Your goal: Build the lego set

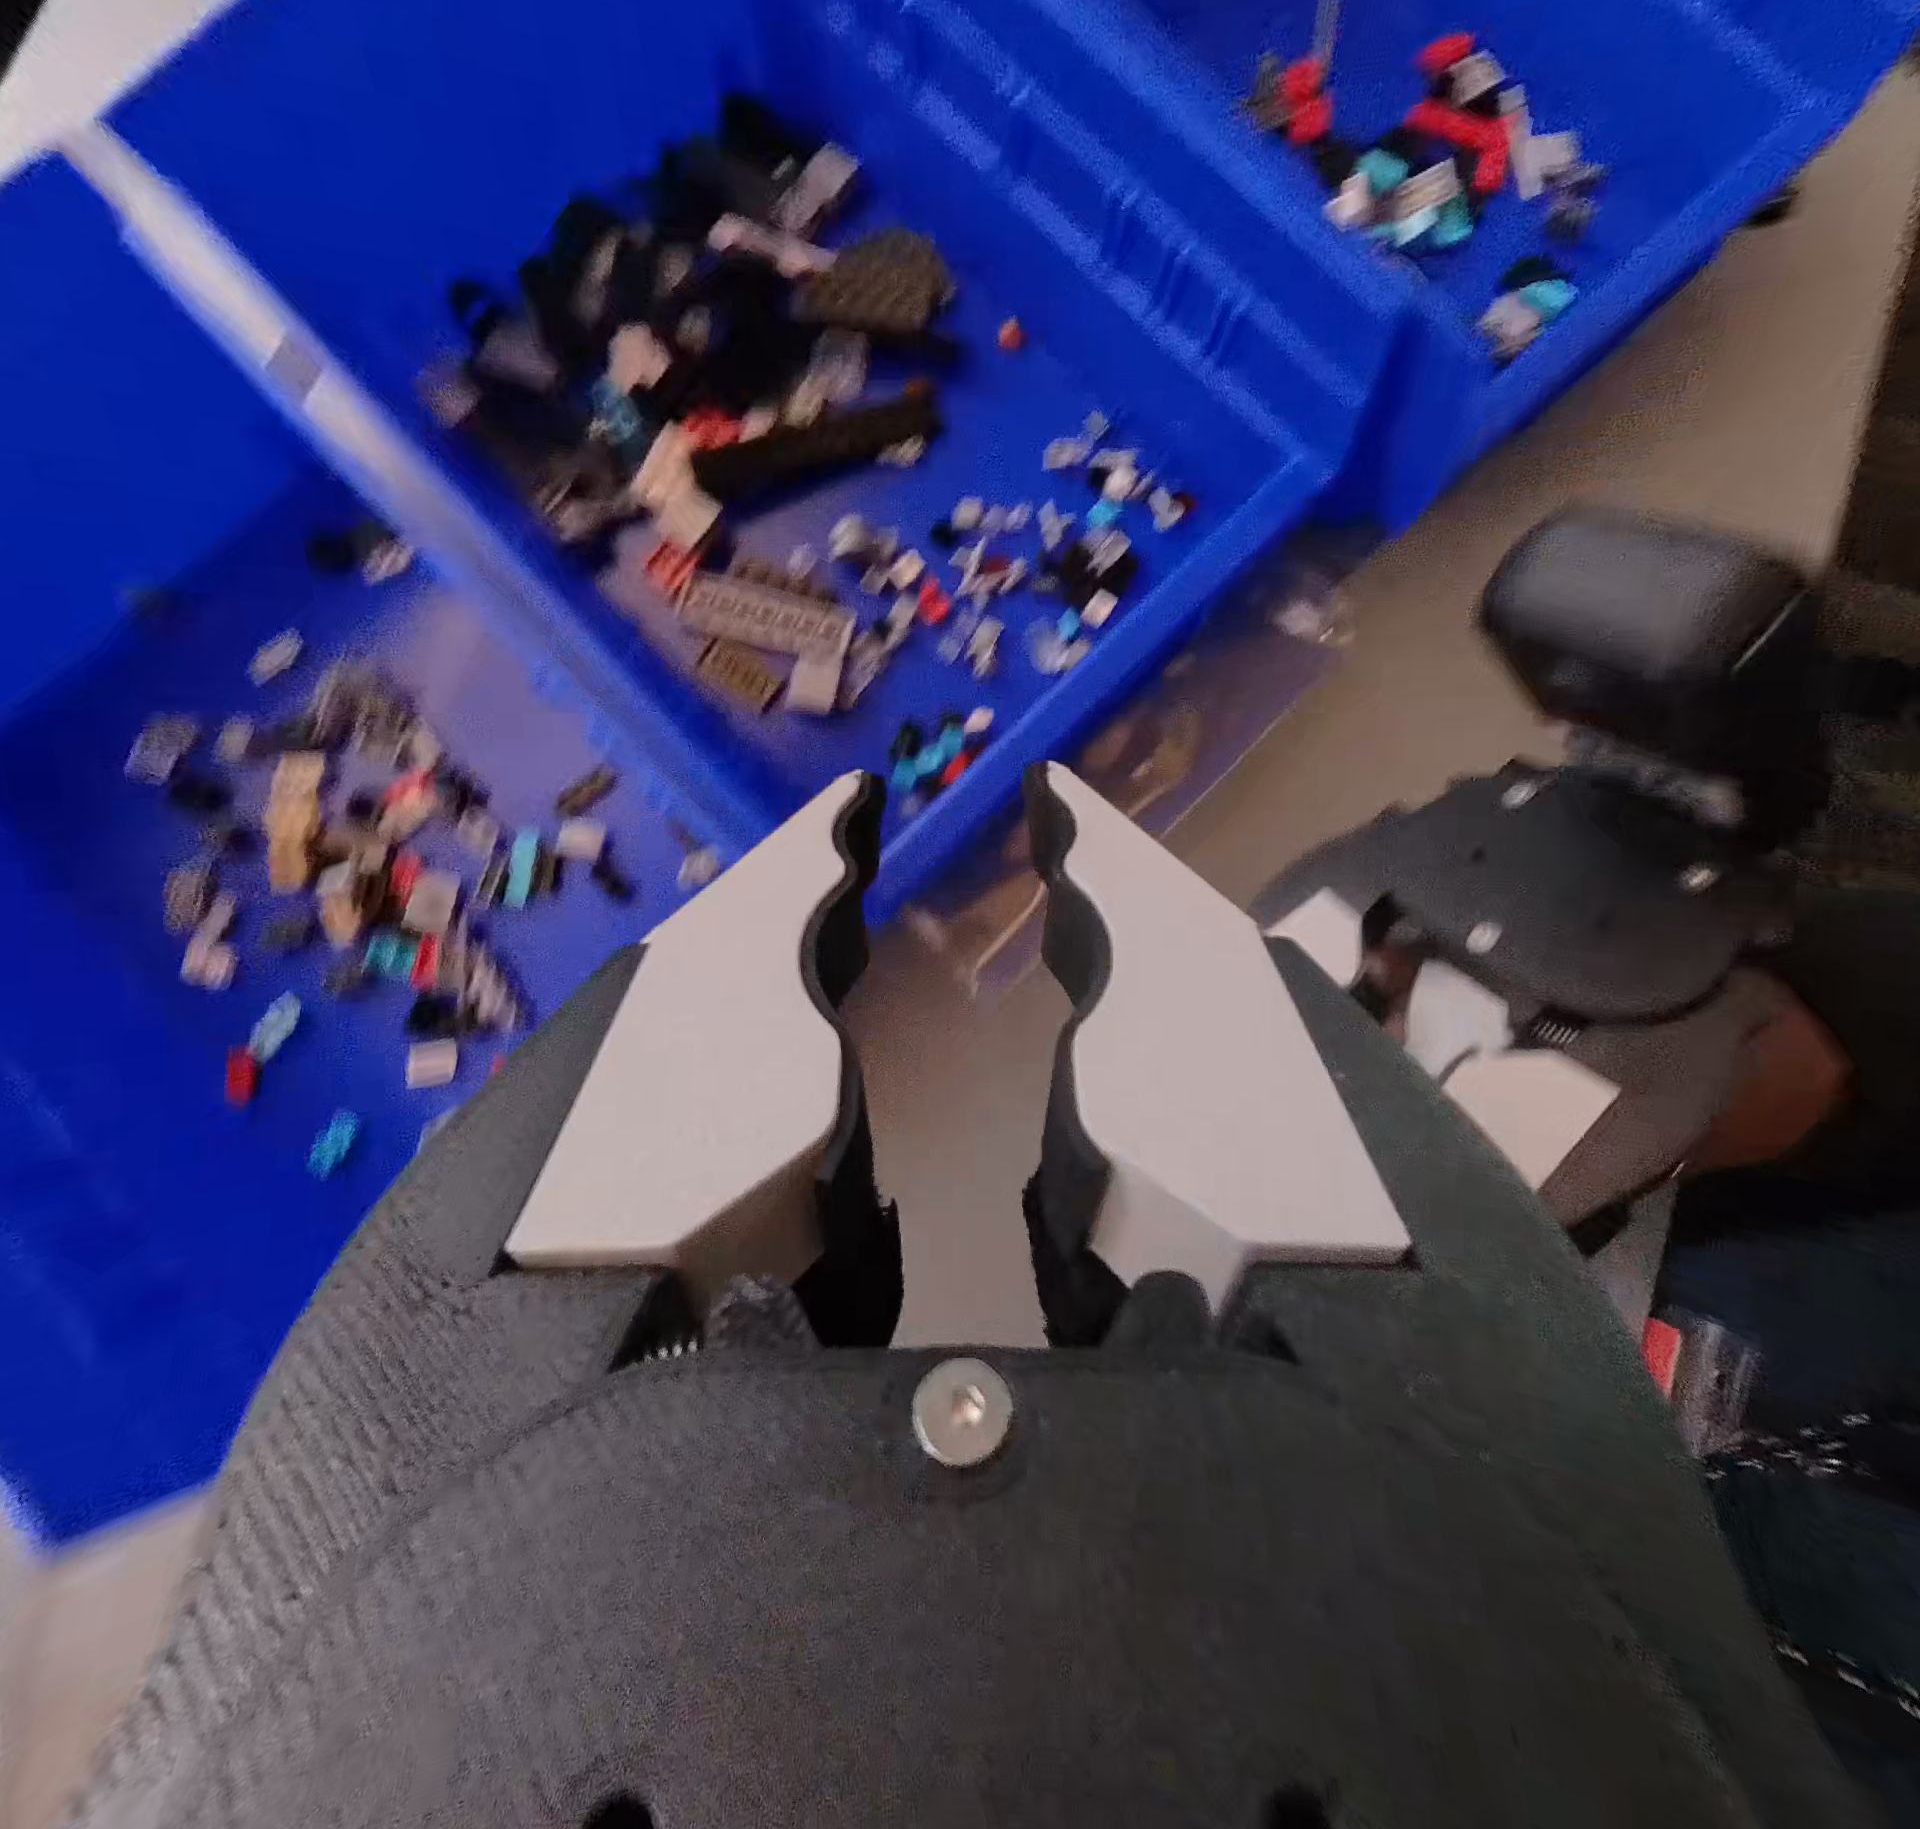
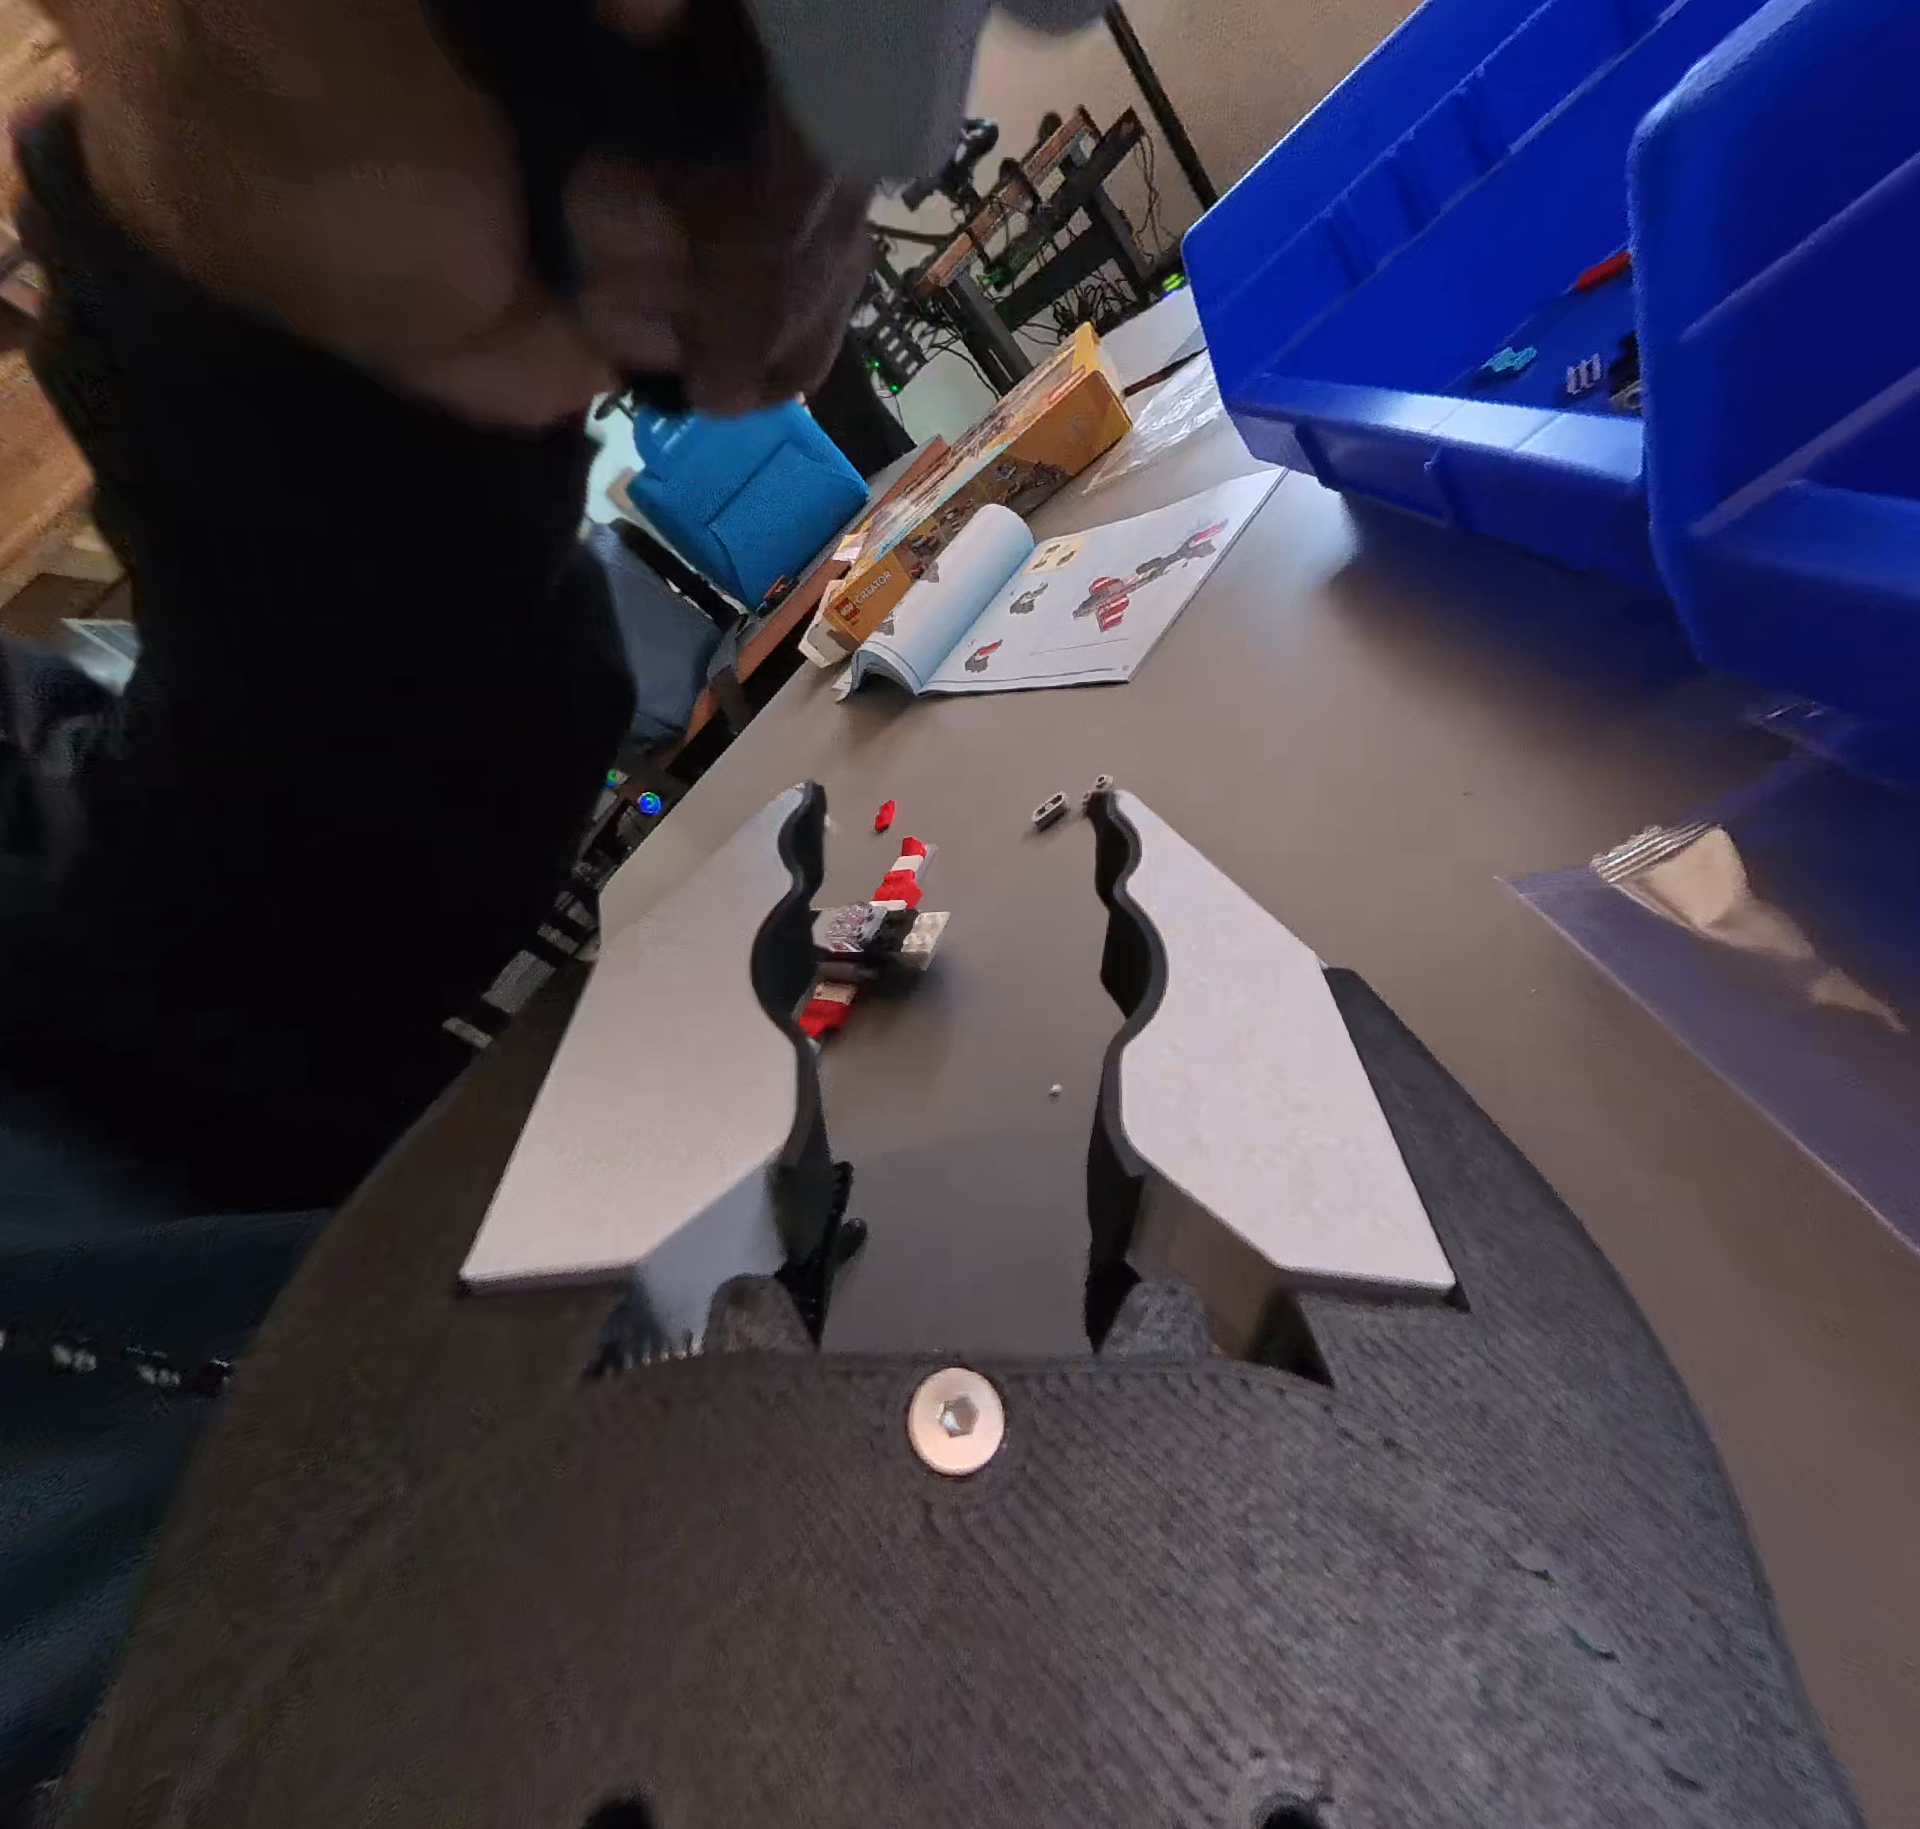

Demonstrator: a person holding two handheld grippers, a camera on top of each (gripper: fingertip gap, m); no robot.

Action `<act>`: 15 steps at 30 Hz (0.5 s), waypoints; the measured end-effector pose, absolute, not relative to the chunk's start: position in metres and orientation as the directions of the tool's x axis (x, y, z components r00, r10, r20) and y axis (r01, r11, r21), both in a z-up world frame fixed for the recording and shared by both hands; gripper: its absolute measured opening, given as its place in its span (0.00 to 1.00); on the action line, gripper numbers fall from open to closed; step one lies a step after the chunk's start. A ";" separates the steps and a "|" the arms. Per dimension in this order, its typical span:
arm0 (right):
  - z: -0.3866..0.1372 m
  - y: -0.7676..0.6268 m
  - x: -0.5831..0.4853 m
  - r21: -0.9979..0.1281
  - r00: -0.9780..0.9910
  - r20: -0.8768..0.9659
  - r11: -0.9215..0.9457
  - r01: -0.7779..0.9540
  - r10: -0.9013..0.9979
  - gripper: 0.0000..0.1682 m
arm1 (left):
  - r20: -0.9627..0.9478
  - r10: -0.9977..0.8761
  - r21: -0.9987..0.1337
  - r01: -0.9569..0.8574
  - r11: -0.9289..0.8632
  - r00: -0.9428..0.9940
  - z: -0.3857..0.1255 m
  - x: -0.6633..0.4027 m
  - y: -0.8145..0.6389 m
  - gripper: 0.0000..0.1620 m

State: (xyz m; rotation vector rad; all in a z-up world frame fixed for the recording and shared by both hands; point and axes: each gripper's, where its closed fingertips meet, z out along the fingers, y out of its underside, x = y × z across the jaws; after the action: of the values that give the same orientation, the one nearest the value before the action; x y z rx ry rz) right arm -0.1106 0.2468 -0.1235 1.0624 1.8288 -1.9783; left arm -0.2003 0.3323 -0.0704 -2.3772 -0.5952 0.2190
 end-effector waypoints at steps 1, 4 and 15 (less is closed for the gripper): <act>-0.123 0.248 -0.110 -0.758 -0.703 -0.651 -0.188 0.625 0.285 0.32 | 0.016 0.415 -0.633 0.331 -0.700 0.910 -0.071 -0.202 0.352 0.18; -0.123 0.250 -0.108 -0.746 -0.697 -0.665 -0.187 0.639 0.269 0.32 | -0.001 0.263 -0.535 0.221 -0.815 0.965 -0.100 -0.211 0.403 0.18; -0.121 0.253 -0.098 -0.718 -0.691 -0.696 -0.171 0.675 0.194 0.33 | 0.068 0.060 -0.256 0.076 -0.964 0.996 -0.198 -0.212 0.452 0.10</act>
State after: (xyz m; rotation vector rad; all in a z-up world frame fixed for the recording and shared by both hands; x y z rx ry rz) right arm -0.0985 0.2534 -0.1210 0.9931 1.7519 -1.9252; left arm -0.2121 0.4523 -0.1975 -2.8769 -0.0997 -0.0859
